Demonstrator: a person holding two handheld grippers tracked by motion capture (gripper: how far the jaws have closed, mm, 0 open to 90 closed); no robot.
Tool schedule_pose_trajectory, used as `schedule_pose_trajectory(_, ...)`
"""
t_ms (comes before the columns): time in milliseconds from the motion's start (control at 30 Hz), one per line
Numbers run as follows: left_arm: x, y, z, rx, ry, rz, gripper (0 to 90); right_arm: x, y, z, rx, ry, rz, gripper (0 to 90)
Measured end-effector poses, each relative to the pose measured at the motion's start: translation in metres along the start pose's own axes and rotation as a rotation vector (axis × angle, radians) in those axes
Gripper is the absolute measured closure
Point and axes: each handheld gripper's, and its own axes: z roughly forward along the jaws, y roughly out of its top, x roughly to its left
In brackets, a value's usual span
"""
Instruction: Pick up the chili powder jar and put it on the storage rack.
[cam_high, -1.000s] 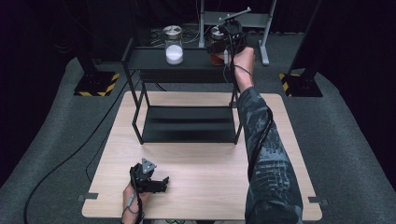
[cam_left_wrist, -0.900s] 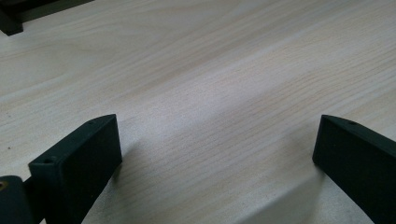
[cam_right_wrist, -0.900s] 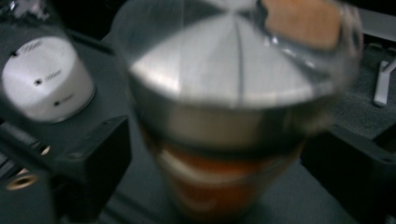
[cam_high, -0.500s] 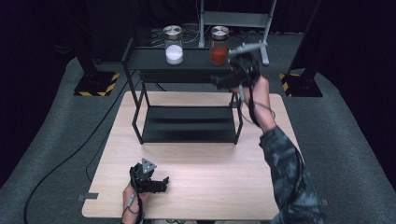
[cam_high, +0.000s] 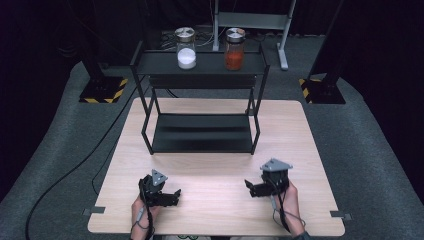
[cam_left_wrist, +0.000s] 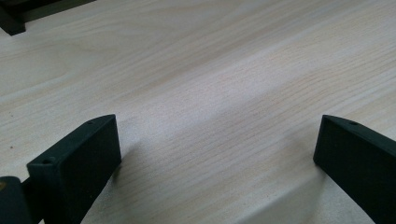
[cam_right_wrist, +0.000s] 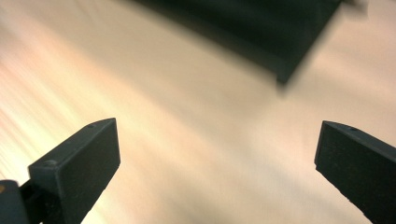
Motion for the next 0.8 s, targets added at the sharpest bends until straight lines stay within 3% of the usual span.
schedule_pose_trajectory(133,0.000,0.000,0.000,-0.002,0.001,0.001,0.0,0.005,-0.036,0.002,0.034,-0.035,0.053,0.0)
schedule_pose_trajectory(267,0.000,0.000,0.000,0.000,-0.002,-0.005,0.0,0.007,-0.051,-0.001,0.025,-0.042,0.081,0.0)
schedule_pose_trajectory(433,0.000,0.000,0.000,0.000,0.000,-0.001,0.0,0.004,-0.055,-0.003,0.014,-0.042,0.093,0.0)
schedule_pose_trajectory(633,0.000,0.000,0.000,-0.002,0.000,-0.001,0.1,0.011,-0.051,0.000,0.033,-0.060,0.060,0.0)
schedule_pose_trajectory(800,0.000,0.000,0.000,-0.001,0.000,0.000,0.1,0.012,-0.051,0.000,0.037,-0.065,0.067,0.0)
